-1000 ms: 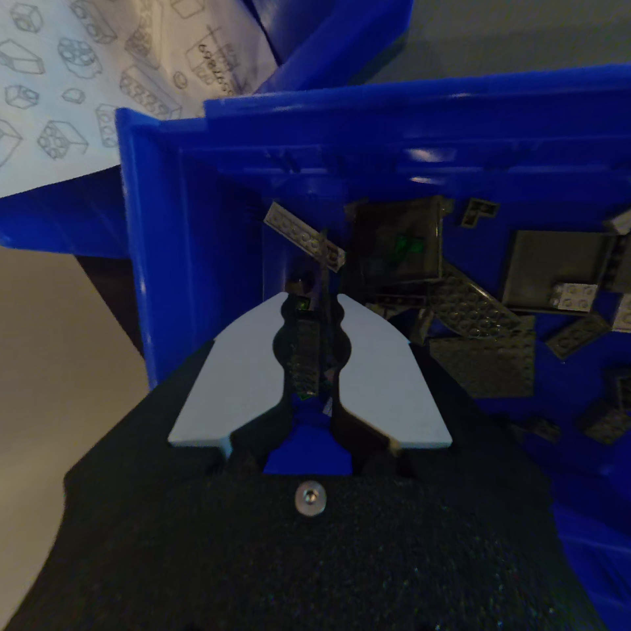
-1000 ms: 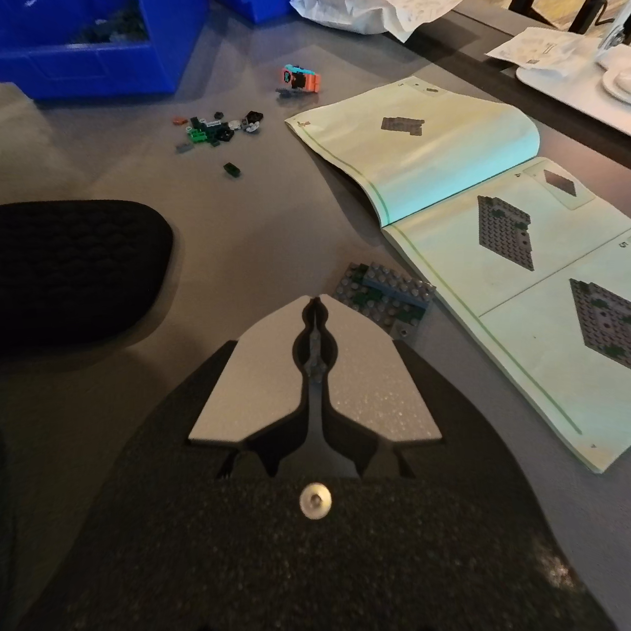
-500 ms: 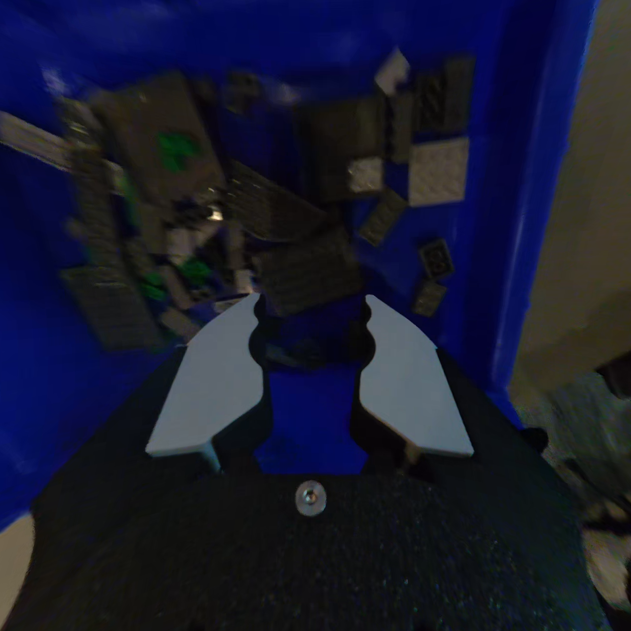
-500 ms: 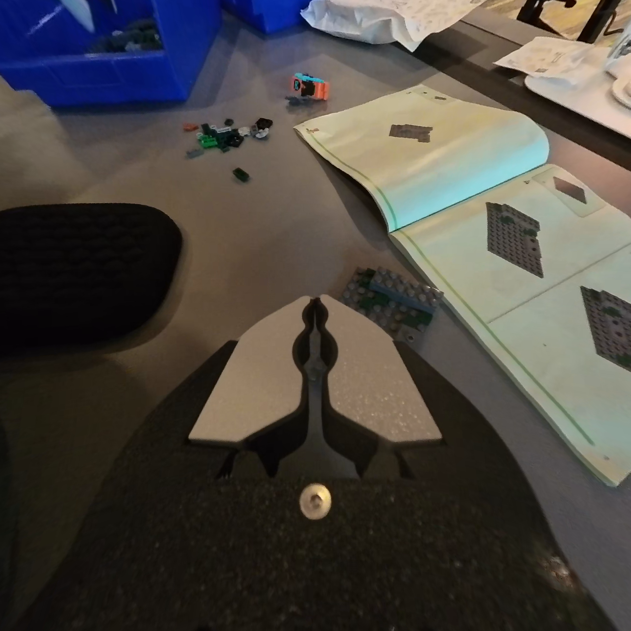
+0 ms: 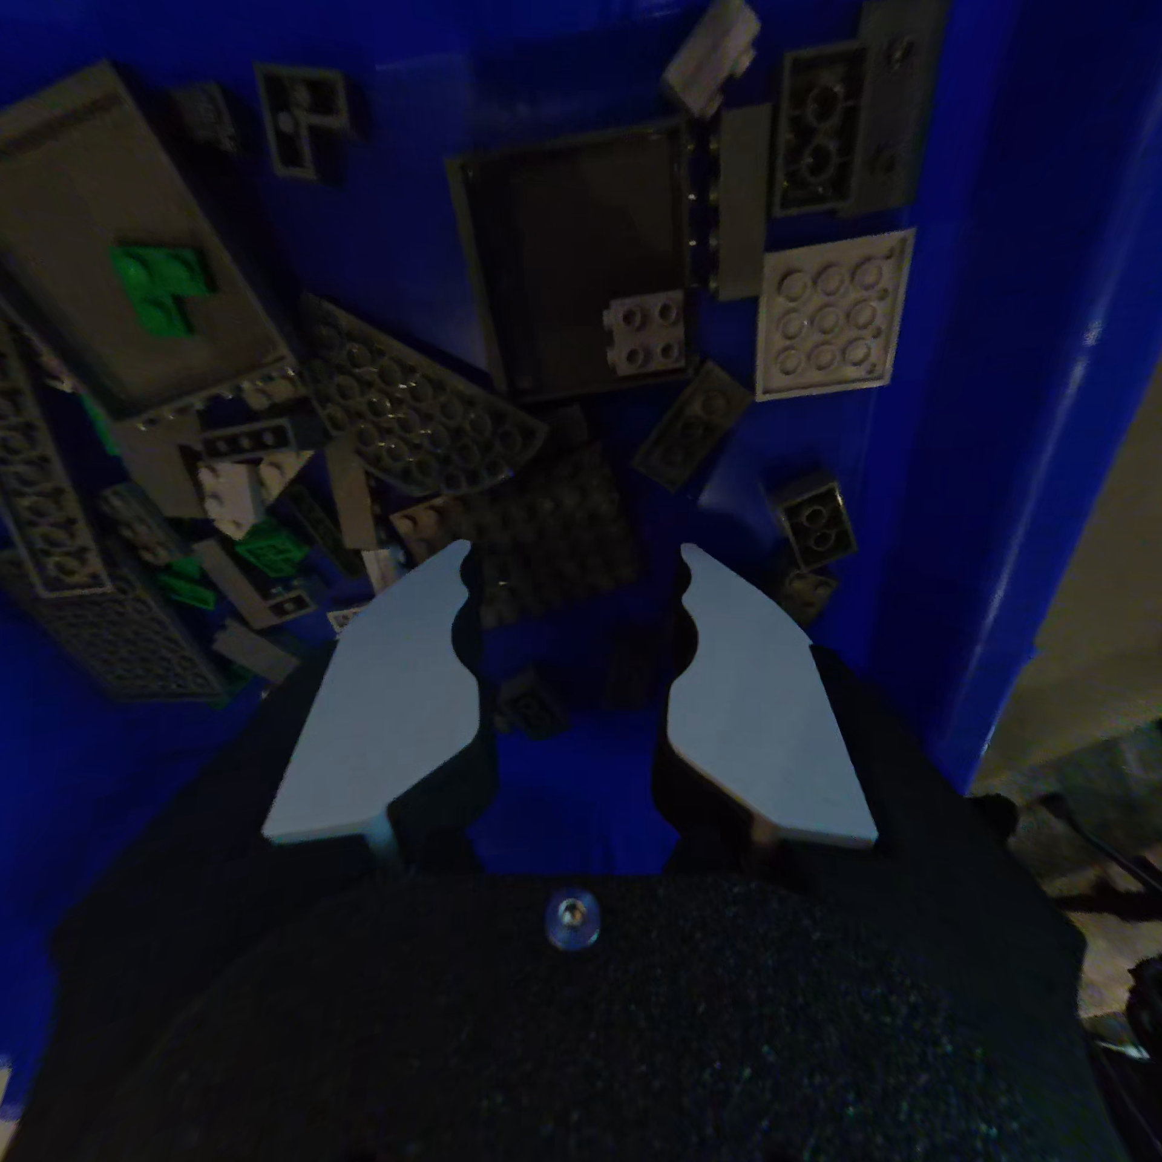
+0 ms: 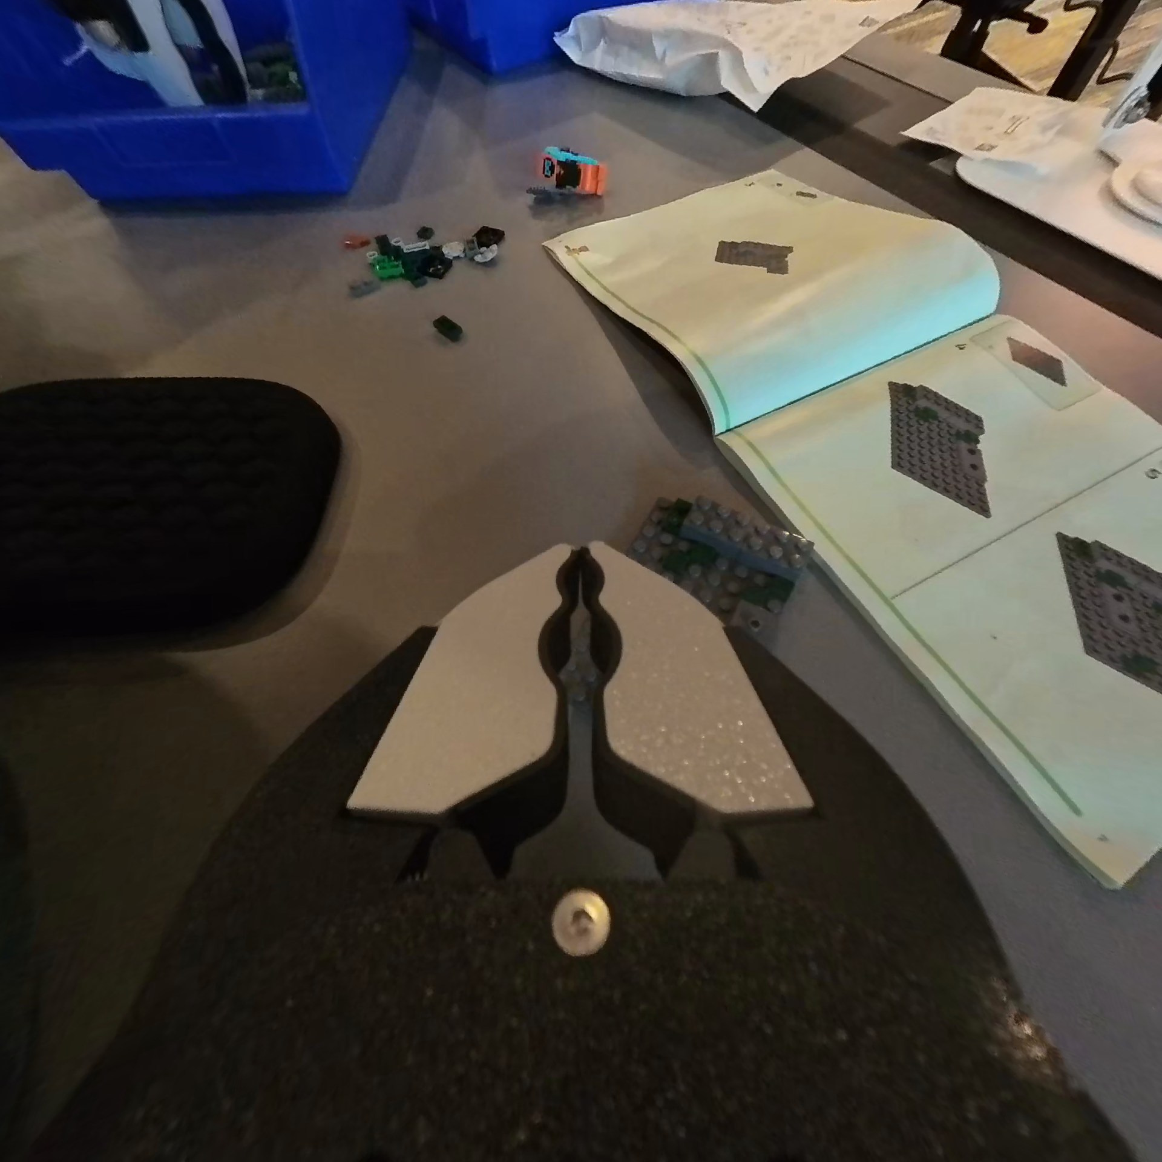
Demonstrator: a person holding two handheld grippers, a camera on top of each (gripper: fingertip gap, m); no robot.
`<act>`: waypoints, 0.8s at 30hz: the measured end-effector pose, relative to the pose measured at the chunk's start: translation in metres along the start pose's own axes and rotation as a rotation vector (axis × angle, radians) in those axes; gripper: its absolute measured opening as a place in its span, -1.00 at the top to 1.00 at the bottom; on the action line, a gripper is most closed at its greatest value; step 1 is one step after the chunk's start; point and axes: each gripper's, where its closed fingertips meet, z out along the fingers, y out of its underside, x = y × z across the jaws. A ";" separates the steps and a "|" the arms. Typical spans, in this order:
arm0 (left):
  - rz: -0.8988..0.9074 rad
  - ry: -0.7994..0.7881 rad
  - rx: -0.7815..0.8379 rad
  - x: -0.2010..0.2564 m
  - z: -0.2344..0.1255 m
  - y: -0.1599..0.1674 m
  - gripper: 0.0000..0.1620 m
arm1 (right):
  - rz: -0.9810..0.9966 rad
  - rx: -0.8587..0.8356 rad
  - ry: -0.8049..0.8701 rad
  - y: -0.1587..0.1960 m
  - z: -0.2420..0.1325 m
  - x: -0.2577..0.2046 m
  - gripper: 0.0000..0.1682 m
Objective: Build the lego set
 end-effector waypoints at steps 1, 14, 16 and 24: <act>-0.003 -0.007 0.002 -0.002 0.000 0.000 0.35 | 0.002 0.000 0.000 0.000 0.000 0.000 1.00; -0.010 -0.157 0.030 -0.027 -0.004 -0.002 0.99 | -0.003 0.012 0.011 -0.002 -0.003 0.000 1.00; -0.011 -0.186 0.030 -0.033 -0.008 -0.002 0.99 | -0.001 0.015 0.012 -0.002 -0.003 0.001 1.00; -0.057 -0.282 0.082 -0.051 -0.033 -0.006 0.99 | 0.007 0.024 0.009 -0.002 -0.004 0.002 1.00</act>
